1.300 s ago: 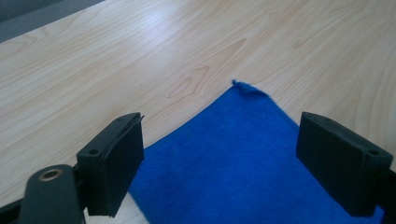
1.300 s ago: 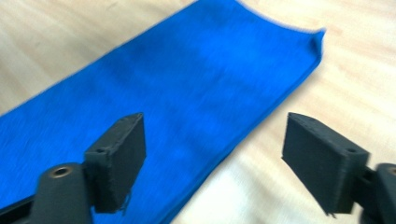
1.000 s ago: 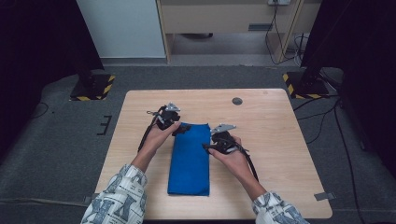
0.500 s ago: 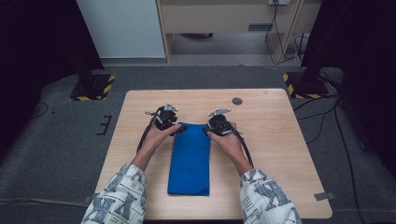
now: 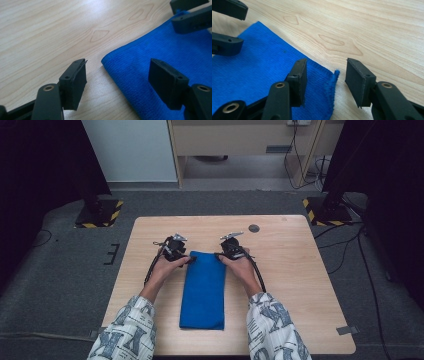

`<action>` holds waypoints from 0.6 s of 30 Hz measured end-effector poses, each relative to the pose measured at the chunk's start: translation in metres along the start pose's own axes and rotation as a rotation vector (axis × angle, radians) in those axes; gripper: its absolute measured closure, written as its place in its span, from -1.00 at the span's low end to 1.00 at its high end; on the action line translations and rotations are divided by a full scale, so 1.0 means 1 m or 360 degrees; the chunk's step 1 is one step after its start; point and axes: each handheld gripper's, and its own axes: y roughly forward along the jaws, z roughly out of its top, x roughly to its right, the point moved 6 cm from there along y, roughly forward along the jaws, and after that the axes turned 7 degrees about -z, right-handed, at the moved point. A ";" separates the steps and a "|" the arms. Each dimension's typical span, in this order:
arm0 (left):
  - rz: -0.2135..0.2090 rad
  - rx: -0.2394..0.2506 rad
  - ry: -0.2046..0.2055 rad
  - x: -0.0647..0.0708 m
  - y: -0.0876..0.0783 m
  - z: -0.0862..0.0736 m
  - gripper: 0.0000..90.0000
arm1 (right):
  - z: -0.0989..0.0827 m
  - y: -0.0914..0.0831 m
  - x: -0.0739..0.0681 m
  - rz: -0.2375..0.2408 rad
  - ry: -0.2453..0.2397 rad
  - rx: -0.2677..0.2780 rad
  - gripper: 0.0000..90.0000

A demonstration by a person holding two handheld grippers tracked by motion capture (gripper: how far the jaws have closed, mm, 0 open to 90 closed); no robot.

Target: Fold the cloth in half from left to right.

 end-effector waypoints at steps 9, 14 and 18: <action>0.0010 -0.0035 0.0000 0.001 0.008 -0.003 -0.24 | -0.001 0.006 -0.002 0.0013 -0.0011 -0.0022 0.20; 0.0019 -0.0010 0.0007 0.000 0.009 -0.005 -0.19 | -0.001 0.006 -0.003 0.0009 -0.0017 -0.0021 0.25; 0.0012 0.0009 0.0019 0.002 0.008 -0.005 0.07 | -0.002 0.006 -0.006 0.0031 -0.0052 -0.0011 0.43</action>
